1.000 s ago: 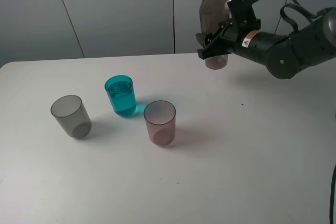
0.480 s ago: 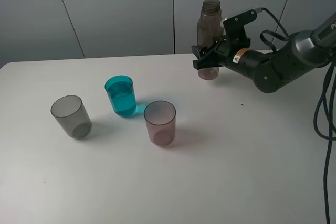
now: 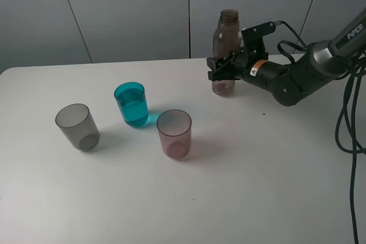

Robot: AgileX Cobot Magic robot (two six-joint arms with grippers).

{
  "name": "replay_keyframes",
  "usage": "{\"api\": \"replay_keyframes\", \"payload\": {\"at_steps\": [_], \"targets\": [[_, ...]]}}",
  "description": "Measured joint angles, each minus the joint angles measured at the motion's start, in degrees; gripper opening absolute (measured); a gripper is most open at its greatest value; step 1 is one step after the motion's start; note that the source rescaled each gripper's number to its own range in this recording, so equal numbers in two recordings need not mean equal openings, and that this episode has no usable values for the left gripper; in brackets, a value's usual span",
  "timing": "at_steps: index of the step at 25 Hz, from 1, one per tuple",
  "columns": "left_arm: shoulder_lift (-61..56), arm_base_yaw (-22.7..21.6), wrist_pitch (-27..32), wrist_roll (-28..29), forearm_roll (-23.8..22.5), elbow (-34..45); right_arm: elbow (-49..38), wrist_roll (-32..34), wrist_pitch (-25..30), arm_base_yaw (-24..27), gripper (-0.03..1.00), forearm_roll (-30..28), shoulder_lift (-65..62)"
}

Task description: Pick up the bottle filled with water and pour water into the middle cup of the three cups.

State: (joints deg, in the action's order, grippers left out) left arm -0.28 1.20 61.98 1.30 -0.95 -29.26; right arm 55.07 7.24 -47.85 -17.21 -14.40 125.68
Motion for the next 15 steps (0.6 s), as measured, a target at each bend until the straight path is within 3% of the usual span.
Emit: {"api": "replay_keyframes", "payload": {"at_steps": [6,7,9,10,12,15], "targets": [[0.0,0.0,0.0,0.0,0.0,0.0,0.0,0.7,1.4,0.0,0.03,-0.5,0.0],[0.0,0.0,0.0,0.0,0.0,0.0,0.0,1.4,1.4,0.0,0.2,-0.8,0.0],[0.0,0.0,0.0,0.0,0.0,0.0,0.0,2.6,1.7,0.0,0.71,-1.0,0.0],[0.0,0.0,0.0,0.0,0.0,0.0,0.0,2.8,2.4,0.0,0.87,-1.2,0.0],[0.0,0.0,0.0,0.0,0.0,0.0,0.0,3.0,4.7,0.0,0.97,-1.4,-0.1],[0.0,0.0,0.0,0.0,0.0,0.0,-0.1,3.2,9.2,0.0,0.99,-1.5,-1.6]]}}
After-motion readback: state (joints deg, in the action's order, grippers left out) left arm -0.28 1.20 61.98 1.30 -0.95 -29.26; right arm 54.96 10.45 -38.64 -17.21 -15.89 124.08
